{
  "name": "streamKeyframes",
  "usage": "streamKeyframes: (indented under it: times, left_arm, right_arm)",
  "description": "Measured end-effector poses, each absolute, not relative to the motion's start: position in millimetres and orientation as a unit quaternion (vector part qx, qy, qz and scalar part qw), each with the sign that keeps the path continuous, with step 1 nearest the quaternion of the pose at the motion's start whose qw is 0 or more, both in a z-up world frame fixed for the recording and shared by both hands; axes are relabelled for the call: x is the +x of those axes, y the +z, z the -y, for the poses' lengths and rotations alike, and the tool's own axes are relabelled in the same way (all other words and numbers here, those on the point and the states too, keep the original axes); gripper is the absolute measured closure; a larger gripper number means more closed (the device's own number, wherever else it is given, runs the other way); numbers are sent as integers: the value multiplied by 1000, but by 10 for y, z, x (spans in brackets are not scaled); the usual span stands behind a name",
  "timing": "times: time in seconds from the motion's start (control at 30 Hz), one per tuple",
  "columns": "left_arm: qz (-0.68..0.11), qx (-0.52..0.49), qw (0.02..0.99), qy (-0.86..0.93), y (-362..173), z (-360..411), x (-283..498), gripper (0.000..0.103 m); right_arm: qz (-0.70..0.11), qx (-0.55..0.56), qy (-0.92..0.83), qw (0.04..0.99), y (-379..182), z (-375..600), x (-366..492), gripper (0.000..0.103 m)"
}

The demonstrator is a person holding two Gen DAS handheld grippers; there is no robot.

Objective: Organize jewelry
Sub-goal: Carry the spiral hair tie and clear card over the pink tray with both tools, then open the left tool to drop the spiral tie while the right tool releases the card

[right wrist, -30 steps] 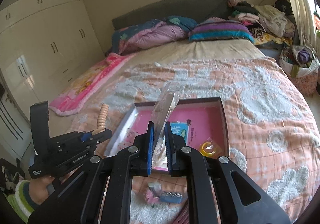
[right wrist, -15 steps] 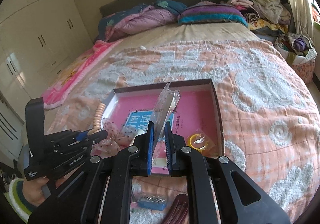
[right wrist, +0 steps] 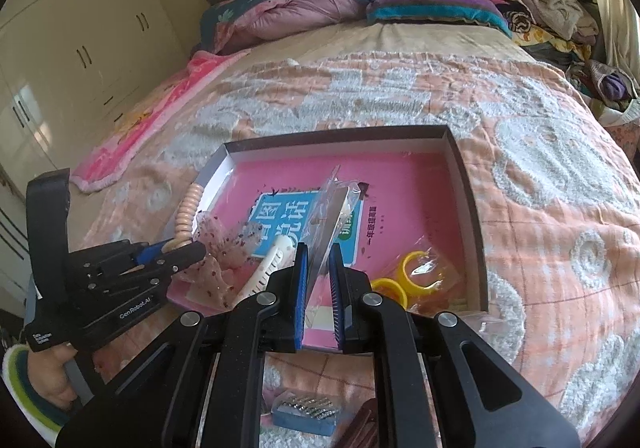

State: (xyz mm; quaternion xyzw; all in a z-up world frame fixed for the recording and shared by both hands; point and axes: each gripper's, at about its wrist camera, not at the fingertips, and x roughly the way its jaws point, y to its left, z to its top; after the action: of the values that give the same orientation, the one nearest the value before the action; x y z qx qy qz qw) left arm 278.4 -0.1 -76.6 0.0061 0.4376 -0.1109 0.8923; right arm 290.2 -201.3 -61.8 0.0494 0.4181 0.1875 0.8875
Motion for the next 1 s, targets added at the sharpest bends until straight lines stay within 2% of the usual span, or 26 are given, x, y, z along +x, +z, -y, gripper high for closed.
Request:
streamKeyframes:
  times: [0.33, 0.37, 0.43, 0.47, 0.63, 0.7, 0.8, 0.9, 1.0]
  left_arm:
    - [-437, 2, 893, -112, -753, -10, 2780, 92]
    - [-437, 2, 892, -113, -742, -9, 2776, 91]
    - [-437, 1, 892, -116, -706, -4, 2769, 91]
    - [-436, 3, 892, -118, -685, -1, 2758, 91]
    - [-432, 2, 895, -113, -599, 7, 2722, 91]
    - [-428, 2, 897, -112, -548, 10, 2695, 91]
    - [-419, 1, 902, -109, -459, 9, 2648, 83]
    - [-411, 0, 906, -106, -367, 9, 2595, 76]
    - [-398, 4, 912, -98, -257, 7, 2509, 65]
  right_arm:
    - [-442, 46, 186, 876, -733, 1928, 2858, 88]
    - [-440, 43, 183, 878, -710, 1935, 2823, 86]
    - [-427, 36, 178, 886, -636, 1965, 2718, 72]
    - [-415, 32, 173, 893, -579, 1998, 2645, 58]
    - [-389, 35, 166, 905, -395, 2179, 2376, 50]
    - [-379, 43, 162, 910, -324, 2259, 2262, 42]
    - [-367, 63, 157, 915, -226, 2398, 2122, 34]
    - [-357, 86, 160, 916, -136, 2526, 2002, 31]
    - [-343, 95, 153, 922, -18, 2621, 1876, 29]
